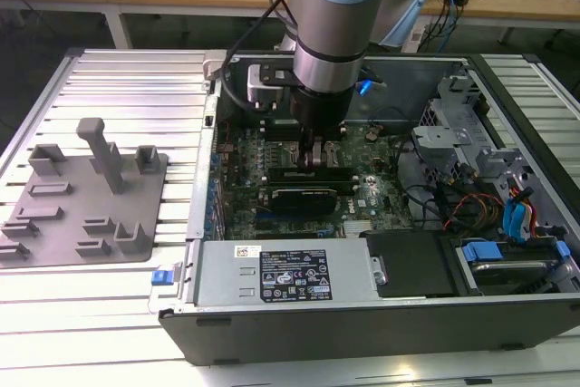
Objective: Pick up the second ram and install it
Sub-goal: 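Insert the second ram into the second slot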
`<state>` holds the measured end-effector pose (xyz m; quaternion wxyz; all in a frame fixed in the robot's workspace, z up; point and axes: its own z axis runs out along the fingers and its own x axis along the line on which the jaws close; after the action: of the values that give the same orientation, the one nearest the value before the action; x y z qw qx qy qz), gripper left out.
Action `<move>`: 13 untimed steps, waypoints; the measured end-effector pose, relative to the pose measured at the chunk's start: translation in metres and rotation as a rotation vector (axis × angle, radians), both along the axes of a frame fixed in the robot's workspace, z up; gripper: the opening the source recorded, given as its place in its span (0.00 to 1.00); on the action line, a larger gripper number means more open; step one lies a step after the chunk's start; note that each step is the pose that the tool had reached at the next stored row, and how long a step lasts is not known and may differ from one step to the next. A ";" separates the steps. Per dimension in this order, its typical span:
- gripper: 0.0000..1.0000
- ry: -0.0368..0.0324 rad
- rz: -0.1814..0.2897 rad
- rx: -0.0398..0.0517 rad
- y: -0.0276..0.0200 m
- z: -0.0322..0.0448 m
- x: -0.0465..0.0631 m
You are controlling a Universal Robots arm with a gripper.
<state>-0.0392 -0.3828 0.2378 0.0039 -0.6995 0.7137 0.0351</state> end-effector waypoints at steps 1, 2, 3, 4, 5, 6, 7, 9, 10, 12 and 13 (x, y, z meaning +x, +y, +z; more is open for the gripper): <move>0.09 0.0001 0.000 -0.0002 0.0000 0.0000 0.000; 0.09 0.0002 0.000 -0.0004 -0.0001 0.0000 0.000; 0.09 -0.0001 0.000 0.0007 0.0004 -0.0005 0.000; 0.09 0.0000 0.000 0.0005 0.0005 -0.0005 0.000; 0.09 0.0001 0.000 0.0007 0.0007 -0.0009 0.000; 0.09 0.0001 0.000 0.0009 0.0008 -0.0011 0.000; 0.09 0.0001 0.000 0.0009 0.0008 -0.0013 0.000; 0.09 0.0001 0.000 0.0010 0.0009 -0.0017 0.000; 0.09 0.0000 0.000 0.0011 0.0009 -0.0017 0.000; 0.09 0.0001 0.000 0.0010 0.0010 -0.0018 0.000; 0.09 0.0001 0.000 0.0010 0.0010 -0.0018 0.001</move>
<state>-0.0386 -0.3818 0.2360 0.0042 -0.6995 0.7137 0.0355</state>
